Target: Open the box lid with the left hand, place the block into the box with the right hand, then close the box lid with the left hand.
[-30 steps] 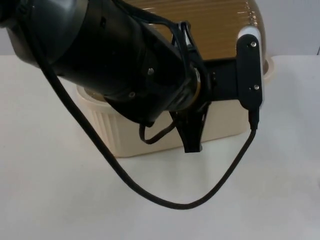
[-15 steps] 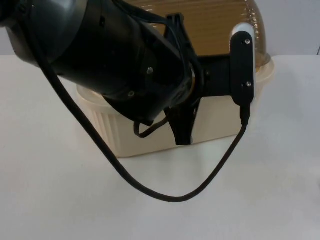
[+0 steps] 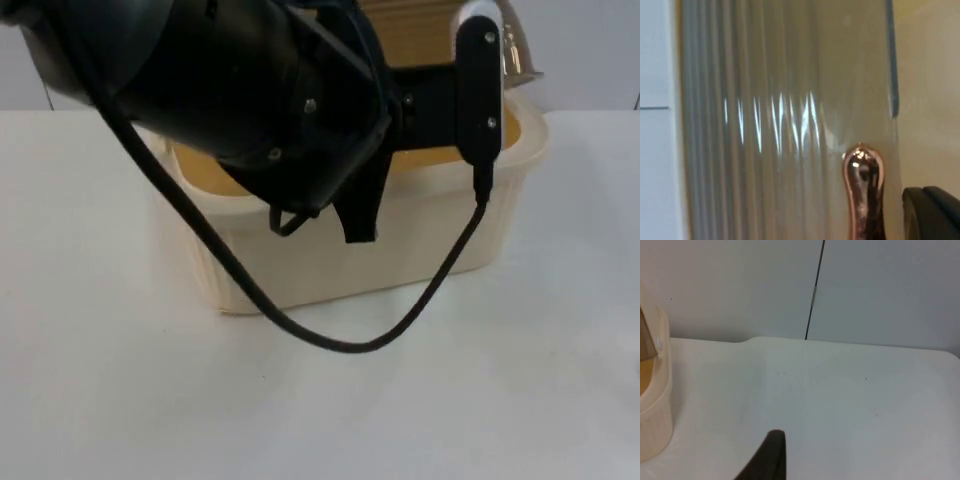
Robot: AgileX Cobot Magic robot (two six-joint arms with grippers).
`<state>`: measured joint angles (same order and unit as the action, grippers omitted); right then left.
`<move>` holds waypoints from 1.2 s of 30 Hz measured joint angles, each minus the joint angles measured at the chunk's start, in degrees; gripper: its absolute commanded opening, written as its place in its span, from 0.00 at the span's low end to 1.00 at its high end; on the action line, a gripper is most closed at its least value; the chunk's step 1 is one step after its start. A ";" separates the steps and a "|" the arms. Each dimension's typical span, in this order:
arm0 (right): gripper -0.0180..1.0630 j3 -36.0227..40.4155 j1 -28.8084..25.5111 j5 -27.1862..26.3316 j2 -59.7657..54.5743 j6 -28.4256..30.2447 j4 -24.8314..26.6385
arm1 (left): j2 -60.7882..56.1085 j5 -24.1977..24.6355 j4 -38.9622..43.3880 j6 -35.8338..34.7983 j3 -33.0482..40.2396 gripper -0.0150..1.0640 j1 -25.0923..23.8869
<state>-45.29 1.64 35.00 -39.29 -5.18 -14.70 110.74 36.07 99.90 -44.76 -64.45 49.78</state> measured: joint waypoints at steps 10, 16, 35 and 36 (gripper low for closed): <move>0.99 0.00 0.00 0.00 0.00 0.00 0.00 | 0.00 0.26 0.00 2.87 -3.19 0.01 -4.73; 0.99 0.00 0.00 0.00 0.00 0.00 0.00 | 0.00 0.26 0.00 4.04 -5.66 0.01 -6.89; 0.99 0.00 0.00 0.00 0.00 0.00 0.00 | -0.92 -0.22 -5.80 4.26 -6.44 0.01 -7.32; 0.99 0.00 0.00 0.00 0.00 -0.11 0.00 | -1.66 -0.72 -7.71 4.26 -6.20 0.01 -6.60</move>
<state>-45.29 1.64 35.00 -39.29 -5.29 -14.70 109.08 35.36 92.19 -40.50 -70.65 43.18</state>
